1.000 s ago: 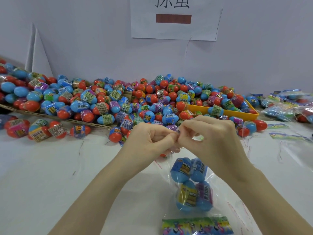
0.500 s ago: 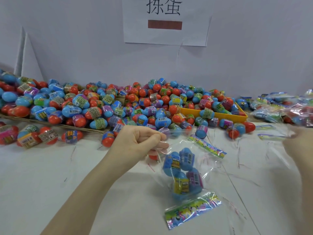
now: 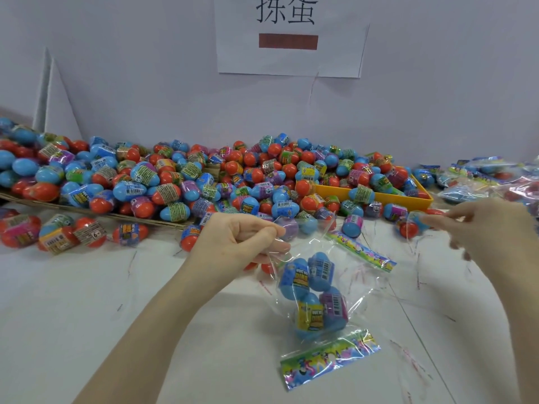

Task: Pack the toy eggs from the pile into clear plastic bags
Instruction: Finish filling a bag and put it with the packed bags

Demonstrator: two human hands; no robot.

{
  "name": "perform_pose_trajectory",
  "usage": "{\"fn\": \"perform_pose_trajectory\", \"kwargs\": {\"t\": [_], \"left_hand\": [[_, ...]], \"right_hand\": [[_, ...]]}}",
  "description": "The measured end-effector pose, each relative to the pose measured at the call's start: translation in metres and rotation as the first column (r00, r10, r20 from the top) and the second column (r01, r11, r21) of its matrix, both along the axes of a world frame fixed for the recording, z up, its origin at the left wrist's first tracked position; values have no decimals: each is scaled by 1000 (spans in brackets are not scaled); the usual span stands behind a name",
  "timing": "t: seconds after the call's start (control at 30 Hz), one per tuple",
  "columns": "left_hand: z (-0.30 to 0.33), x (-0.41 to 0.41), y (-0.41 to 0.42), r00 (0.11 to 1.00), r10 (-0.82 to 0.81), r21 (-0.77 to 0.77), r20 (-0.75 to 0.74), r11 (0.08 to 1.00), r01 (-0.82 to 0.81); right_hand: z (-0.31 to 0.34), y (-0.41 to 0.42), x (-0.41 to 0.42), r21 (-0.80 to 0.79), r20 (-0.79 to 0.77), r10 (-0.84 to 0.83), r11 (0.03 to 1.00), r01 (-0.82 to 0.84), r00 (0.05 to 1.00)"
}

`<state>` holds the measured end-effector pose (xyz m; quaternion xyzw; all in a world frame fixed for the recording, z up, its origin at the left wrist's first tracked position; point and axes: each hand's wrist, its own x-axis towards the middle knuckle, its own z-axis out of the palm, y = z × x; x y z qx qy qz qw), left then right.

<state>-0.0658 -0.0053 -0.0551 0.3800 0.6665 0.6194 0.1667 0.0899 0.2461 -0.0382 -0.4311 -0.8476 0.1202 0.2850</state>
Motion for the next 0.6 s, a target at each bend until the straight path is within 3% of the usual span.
{"fn": "perform_pose_trajectory", "kwargs": {"t": [0.13,0.2,0.3,0.37,0.4,0.43,0.47,0.5,0.53,0.57,0.6], "left_hand": [[-1,0,-1,1000,6,4,11,1000,-7],[-1,-1,-1,1000,8,3,9,1000,-8],[0,-1,-1,1000,6,0,-4,1000,-6],[0,-1,-1,1000,8,-3,-10,1000,-8],[0,-1,-1,1000,9,-1,-13,1000,-9],[0,-1,-1,1000,8,0,-14,1000,-8],[1,0,-1,1000,7,1,-13,1000,-7],[1,0,-1,1000,7,2,-11,1000,-7],[1,0,-1,1000,8,5,-10,1000,-8],[0,-1,-1,1000,8,6,-10,1000,-8],[1,-1,-1,1000,7,3,-9,1000,-6]], "right_hand": [[0,-7,-1,317,-73,-100,941,118,992],[-3,-7,-6,376,-34,-116,919,121,993],[-6,-3,-9,191,178,-75,981,40,981],[-2,-1,-7,-42,-35,207,977,-208,978],[1,-8,-6,-31,-117,348,935,-353,930],[5,-14,-7,-101,-268,378,904,-416,886],[2,-12,-6,-284,-516,347,793,-539,783],[1,-12,-9,-383,-683,179,737,-556,708],[4,-12,-13,-474,-680,6,759,-446,733],[-3,-17,-16,-407,-559,-106,899,-161,823],[-1,-15,-15,-350,-572,-109,929,-122,813]]}}
